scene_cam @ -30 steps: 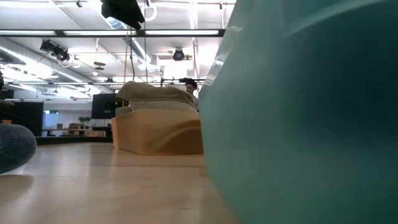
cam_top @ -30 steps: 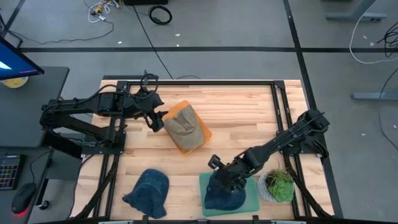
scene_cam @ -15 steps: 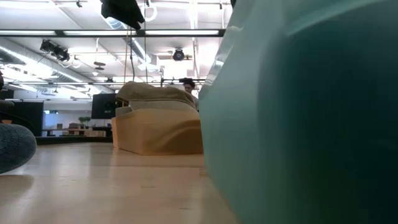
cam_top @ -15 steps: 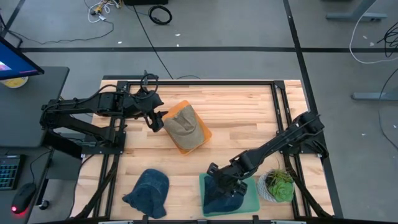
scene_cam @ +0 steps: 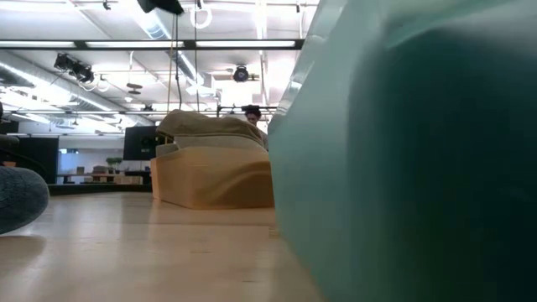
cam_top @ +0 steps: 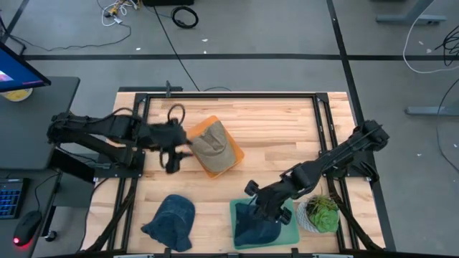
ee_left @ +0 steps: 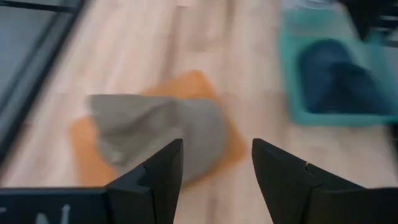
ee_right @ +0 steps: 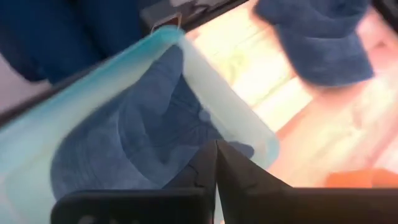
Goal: Pick & Place hat
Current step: Put the blue cap into the green bin
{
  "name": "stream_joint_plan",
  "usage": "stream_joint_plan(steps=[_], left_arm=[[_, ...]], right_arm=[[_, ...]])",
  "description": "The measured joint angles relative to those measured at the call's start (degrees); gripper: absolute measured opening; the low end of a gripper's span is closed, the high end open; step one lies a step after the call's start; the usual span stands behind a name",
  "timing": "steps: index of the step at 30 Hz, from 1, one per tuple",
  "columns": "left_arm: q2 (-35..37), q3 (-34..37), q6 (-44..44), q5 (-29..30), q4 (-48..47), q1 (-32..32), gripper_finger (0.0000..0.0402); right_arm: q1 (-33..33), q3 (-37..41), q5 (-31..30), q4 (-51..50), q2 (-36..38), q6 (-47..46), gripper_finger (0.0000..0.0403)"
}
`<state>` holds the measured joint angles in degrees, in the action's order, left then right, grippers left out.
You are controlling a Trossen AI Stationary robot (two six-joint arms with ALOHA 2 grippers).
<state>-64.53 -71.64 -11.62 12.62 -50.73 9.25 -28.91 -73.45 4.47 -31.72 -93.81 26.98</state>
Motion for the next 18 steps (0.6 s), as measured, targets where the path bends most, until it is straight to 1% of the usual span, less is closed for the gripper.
stream_joint_plan(steps=[6, 10, 14, 18], left_arm=[[-0.93, 0.00, -7.07, -0.76, -0.68, 11.74, 0.0177], [-2.58, -0.03, -13.24, -0.78, -2.45, 17.93, 0.0172], [-5.10, -0.04, -22.14, -0.64, -7.04, 22.19, 0.0172], [-9.79, 0.00, -29.15, -0.65, -13.23, 25.33, 0.0172]], right_arm=[[1.17, 0.00, -2.42, -0.88, 4.12, -8.32, 0.0003], [2.87, 0.00, -2.45, -2.38, 5.64, -12.89, 0.0005], [5.65, 0.00, -2.45, -3.17, 6.24, -13.02, 0.0005], [8.81, 0.00, -1.99, -2.94, 6.19, -13.47, 0.0007]])
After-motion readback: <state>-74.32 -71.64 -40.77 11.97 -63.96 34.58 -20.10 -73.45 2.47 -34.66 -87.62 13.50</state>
